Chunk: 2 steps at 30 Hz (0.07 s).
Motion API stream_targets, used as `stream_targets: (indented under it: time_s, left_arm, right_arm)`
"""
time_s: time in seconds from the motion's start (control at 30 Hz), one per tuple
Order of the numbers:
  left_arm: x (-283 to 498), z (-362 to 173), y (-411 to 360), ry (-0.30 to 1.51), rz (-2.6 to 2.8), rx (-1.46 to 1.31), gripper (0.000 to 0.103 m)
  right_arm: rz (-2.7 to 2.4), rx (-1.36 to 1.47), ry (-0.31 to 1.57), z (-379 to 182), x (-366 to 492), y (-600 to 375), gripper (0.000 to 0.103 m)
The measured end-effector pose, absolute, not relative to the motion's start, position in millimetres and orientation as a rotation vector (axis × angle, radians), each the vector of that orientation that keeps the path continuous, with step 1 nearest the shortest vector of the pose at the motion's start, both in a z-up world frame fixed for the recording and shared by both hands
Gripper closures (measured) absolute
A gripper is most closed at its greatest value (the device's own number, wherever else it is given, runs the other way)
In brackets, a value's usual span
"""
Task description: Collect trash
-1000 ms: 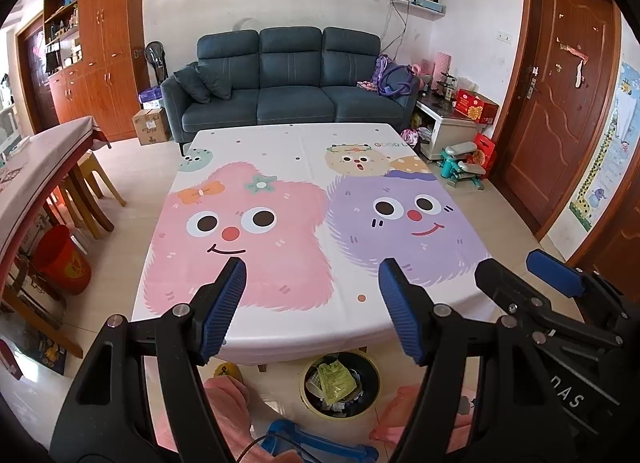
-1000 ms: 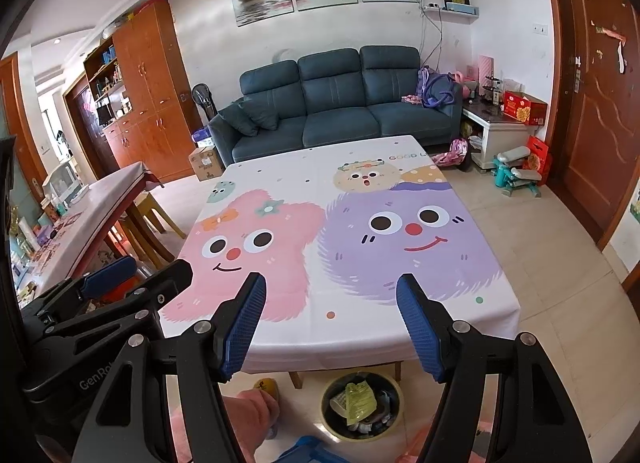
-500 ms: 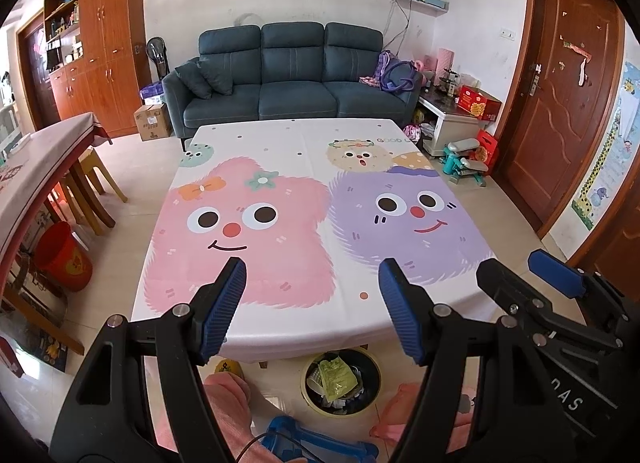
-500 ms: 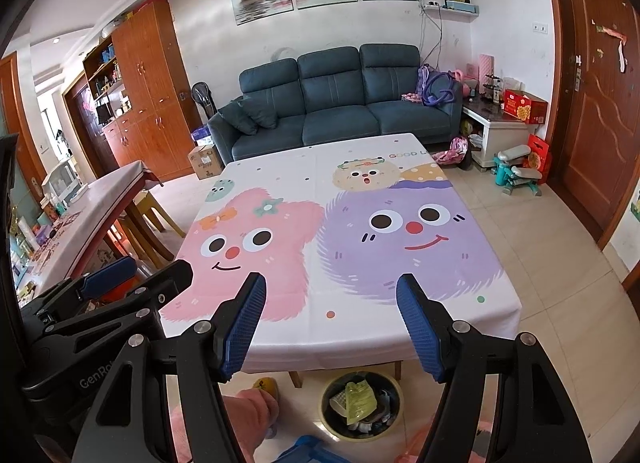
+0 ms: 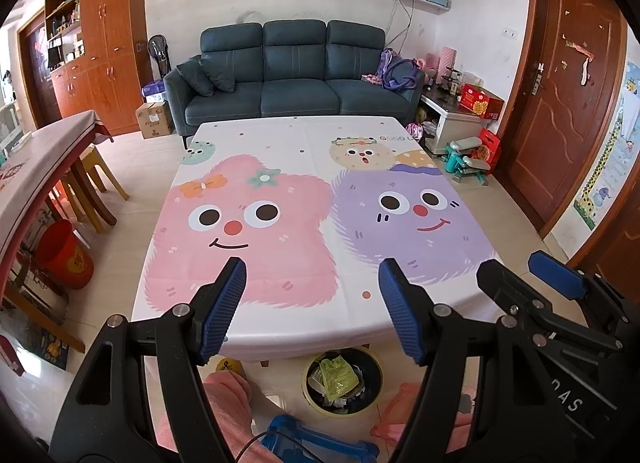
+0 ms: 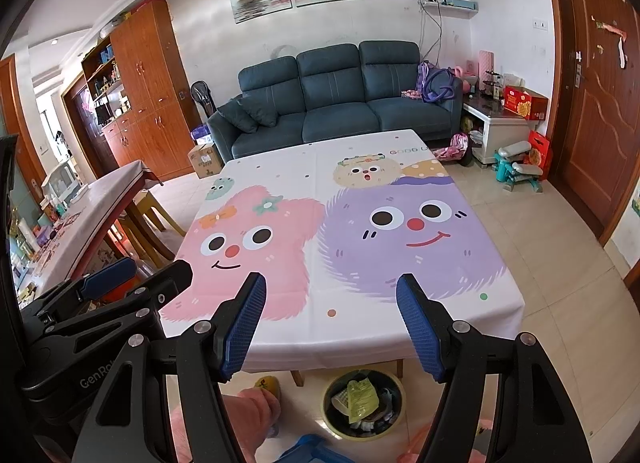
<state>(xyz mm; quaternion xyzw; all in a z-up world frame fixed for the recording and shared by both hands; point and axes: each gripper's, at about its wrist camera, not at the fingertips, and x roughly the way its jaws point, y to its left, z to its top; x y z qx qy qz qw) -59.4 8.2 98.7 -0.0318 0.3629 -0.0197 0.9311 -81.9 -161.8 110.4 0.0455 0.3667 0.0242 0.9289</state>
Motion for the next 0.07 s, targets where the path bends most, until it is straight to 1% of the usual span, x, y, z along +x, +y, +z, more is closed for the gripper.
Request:
stream_targets:
  time_s: [0.07]
  left_arm:
    - [-59.5, 96.6, 9.5, 0.749, -0.04, -0.07, 0.037]
  right_arm:
    - [0.05, 0.094, 0.753, 110.4, -81.9, -162.4, 0.034]
